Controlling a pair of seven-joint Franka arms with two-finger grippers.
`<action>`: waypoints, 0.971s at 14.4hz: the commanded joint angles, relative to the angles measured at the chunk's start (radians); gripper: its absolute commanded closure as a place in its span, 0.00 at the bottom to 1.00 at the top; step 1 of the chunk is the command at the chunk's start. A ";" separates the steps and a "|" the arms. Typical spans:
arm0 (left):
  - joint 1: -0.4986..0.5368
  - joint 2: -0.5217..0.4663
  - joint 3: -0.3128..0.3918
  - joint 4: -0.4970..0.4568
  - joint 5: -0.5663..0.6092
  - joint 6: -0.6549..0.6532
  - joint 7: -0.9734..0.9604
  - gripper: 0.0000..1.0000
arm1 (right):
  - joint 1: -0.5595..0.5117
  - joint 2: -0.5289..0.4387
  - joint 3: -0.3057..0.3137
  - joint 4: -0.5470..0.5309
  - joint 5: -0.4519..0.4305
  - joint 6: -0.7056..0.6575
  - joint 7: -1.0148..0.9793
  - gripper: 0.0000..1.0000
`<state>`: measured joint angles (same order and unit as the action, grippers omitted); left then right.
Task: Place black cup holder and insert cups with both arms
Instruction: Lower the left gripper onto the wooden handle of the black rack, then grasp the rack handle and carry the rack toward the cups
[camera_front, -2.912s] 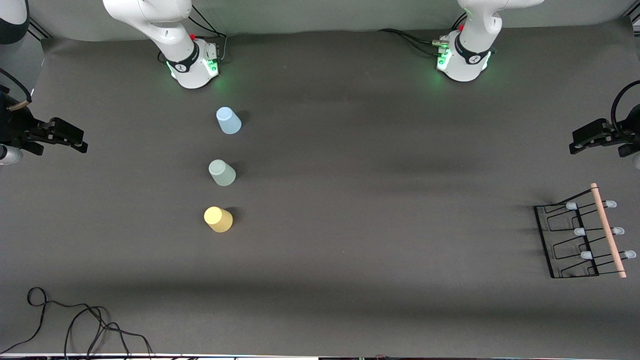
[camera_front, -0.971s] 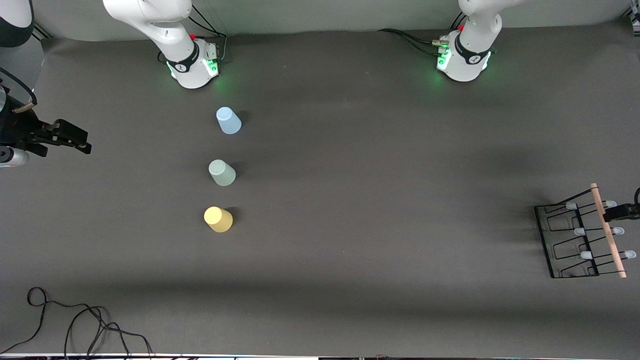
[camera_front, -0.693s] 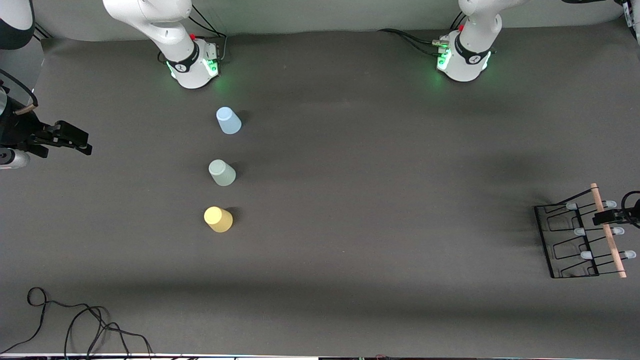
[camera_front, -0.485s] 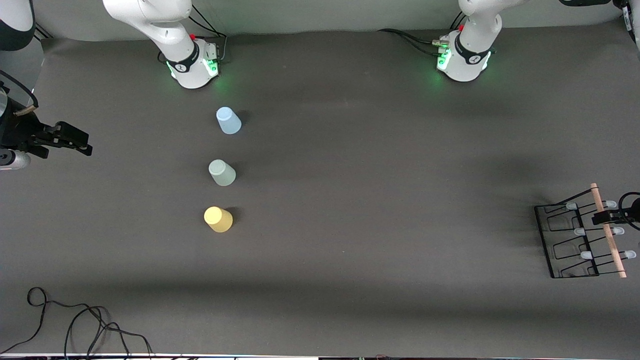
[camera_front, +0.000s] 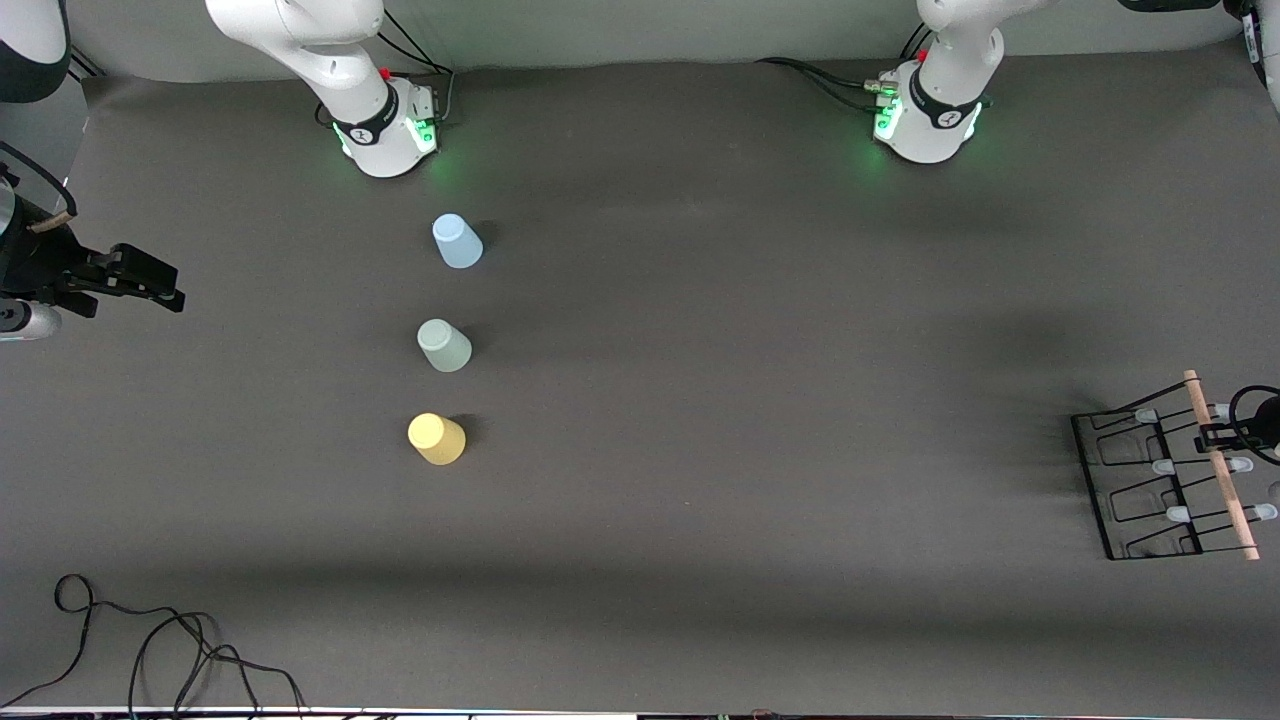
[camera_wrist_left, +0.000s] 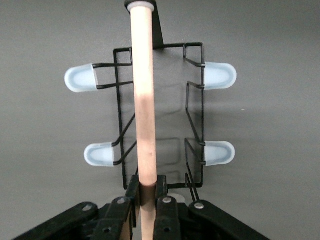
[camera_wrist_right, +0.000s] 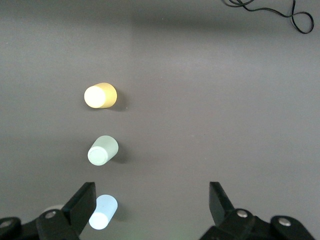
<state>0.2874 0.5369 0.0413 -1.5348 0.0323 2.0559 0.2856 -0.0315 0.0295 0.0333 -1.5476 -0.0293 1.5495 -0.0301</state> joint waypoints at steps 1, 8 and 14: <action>-0.007 -0.017 0.000 -0.021 0.012 0.027 0.003 1.00 | -0.001 0.012 0.002 0.026 -0.006 -0.009 0.004 0.00; -0.141 -0.195 -0.009 -0.016 -0.008 -0.221 -0.083 1.00 | -0.002 0.015 0.002 0.027 -0.003 -0.009 0.004 0.00; -0.370 -0.310 -0.021 -0.087 -0.110 -0.269 -0.247 1.00 | -0.002 0.015 0.000 0.027 -0.003 -0.009 0.004 0.00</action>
<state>-0.0051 0.2773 0.0092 -1.5744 -0.0169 1.7960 0.0859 -0.0318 0.0331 0.0326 -1.5451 -0.0293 1.5495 -0.0301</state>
